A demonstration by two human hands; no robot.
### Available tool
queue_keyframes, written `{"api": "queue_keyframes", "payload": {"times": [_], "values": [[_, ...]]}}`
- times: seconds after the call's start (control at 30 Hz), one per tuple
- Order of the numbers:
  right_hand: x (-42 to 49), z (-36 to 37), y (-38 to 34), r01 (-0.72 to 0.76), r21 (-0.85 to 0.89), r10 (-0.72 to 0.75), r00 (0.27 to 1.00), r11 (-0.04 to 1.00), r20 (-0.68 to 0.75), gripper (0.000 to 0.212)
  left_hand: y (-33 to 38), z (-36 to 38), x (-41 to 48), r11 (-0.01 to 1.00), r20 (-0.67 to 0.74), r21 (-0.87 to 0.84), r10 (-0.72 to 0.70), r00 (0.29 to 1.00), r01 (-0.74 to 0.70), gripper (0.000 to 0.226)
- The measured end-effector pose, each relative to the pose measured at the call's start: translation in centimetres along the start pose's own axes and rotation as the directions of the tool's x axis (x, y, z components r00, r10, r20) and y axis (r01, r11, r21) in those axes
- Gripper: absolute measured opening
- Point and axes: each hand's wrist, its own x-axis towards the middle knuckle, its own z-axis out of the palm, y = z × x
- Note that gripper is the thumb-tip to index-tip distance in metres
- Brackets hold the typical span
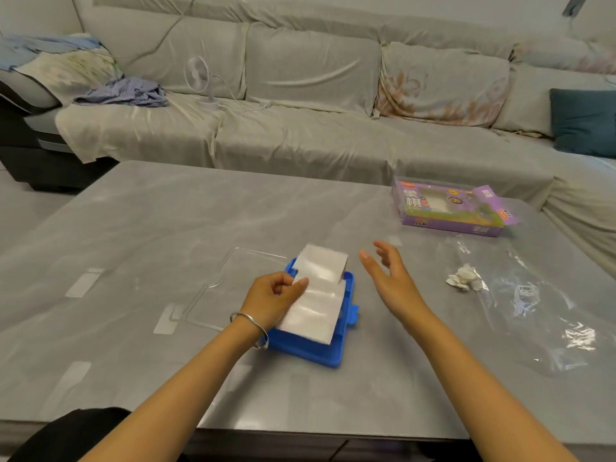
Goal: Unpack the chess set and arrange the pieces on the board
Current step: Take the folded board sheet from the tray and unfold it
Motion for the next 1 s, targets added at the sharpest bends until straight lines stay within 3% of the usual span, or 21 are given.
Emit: {"api": "queue_keyframes", "payload": {"times": [0.1,0.2,0.3,0.37,0.43,0.5,0.57,0.67,0.77,0.87,1.0], "values": [[-0.8,0.5,0.0,0.041,-0.049,-0.032,0.984,0.998,0.177,0.054,-0.1,0.0,-0.2,1.0,-0.023,0.015,0.003,1.0,-0.003,0.012],[-1.4,1.0,-0.2,0.062,-0.076,-0.035,0.947,0.995,0.32,0.057,0.7,0.2,-0.7,0.998,0.022,0.023,0.053,0.998,-0.054,0.018],[-1.4,1.4,-0.3,-0.031,0.001,0.031,0.976,1.0,0.213,0.059,1.2,0.2,-0.8,0.996,0.012,0.051,0.075,0.997,-0.075,0.021],[-1.1,1.4,0.1,-0.188,0.002,0.187,0.977,0.982,0.102,0.057,1.2,-0.1,-1.0,0.996,0.039,0.087,0.008,0.999,-0.012,0.024],[-0.9,1.3,0.7,-0.365,-0.017,0.365,0.926,0.931,0.1,0.059,1.3,-0.2,-1.6,0.993,0.167,0.048,-0.119,0.979,0.112,0.017],[-0.8,1.1,1.2,-0.443,0.048,0.433,0.89,0.895,0.142,0.064,1.5,-0.3,-2.2,0.974,0.359,0.036,-0.223,0.906,0.225,0.018],[-1.0,0.8,0.8,-0.431,0.079,0.416,0.897,0.899,0.152,0.063,2.0,-0.3,-2.8,0.955,0.549,0.05,-0.27,0.791,0.291,0.031],[-1.6,0.6,0.4,-0.305,-0.108,0.319,0.935,0.946,0.153,0.049,2.9,-0.1,-3.3,0.914,0.69,0.083,-0.341,0.638,0.398,0.042],[-2.2,0.8,0.4,-0.199,-0.234,0.245,0.951,0.952,0.189,0.027,2.7,0.4,-2.8,0.844,0.623,0.032,-0.436,0.649,0.536,0.061],[-2.7,0.9,0.6,-0.153,-0.305,0.221,0.954,0.94,0.204,0.036,2.4,1.0,-2.5,0.826,0.592,-0.086,-0.408,0.696,0.557,0.052],[-2.9,0.9,0.8,-0.119,-0.274,0.174,0.967,0.954,0.186,0.039,2.2,1.3,-2.4,0.81,0.562,-0.209,-0.359,0.745,0.548,0.044]]}}
